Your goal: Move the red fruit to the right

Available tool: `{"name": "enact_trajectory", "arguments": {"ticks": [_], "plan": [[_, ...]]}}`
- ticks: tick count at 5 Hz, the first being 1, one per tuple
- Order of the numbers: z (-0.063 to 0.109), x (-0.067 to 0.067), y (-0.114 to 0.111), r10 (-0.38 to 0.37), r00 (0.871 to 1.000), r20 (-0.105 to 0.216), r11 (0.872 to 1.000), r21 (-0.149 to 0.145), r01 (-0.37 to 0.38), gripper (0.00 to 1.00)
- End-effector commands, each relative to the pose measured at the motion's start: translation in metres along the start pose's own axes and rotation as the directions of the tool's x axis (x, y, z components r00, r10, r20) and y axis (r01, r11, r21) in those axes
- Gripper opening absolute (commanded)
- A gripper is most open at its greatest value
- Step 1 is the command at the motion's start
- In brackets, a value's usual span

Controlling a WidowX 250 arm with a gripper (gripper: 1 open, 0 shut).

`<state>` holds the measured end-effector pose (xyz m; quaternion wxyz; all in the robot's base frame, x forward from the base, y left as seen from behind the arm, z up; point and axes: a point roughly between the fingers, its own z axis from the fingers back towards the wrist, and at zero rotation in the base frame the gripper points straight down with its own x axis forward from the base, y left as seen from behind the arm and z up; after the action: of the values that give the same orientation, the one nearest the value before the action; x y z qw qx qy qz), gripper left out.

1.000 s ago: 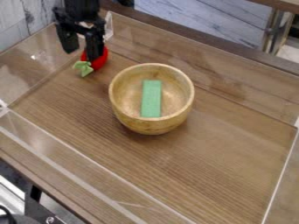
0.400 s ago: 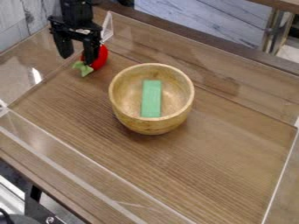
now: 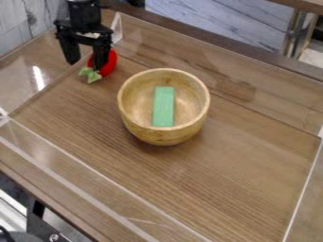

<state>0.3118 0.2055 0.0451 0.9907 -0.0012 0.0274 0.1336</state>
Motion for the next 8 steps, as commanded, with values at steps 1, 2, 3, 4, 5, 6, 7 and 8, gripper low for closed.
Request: {"name": "enact_trajectory", "arguments": {"ticks": [1,2,3,4,5,6,7,8], "plan": [[0.024,0.001,-0.002,0.078,0.995,0.064,0.997,0.022,-0.080,1.00],[0.016,0.005,-0.002,0.042,0.997,0.067,0.999,0.026,-0.044,1.00],[0.010,0.007,-0.003,0.004,0.998,0.070,1.000,0.027,-0.006,1.00],[0.019,0.017,-0.001,0.018,0.997,0.071,0.999,0.025,-0.020,1.00],[0.029,0.022,-0.003,0.026,0.997,0.072,0.999,0.023,-0.028,1.00],[0.032,0.025,-0.004,0.028,0.997,0.066,0.999,0.027,-0.030,1.00],[0.016,0.023,-0.004,-0.002,0.999,0.051,0.999,0.036,0.001,1.00],[0.002,0.022,-0.004,-0.029,0.999,0.044,0.999,0.042,0.027,1.00]]}}
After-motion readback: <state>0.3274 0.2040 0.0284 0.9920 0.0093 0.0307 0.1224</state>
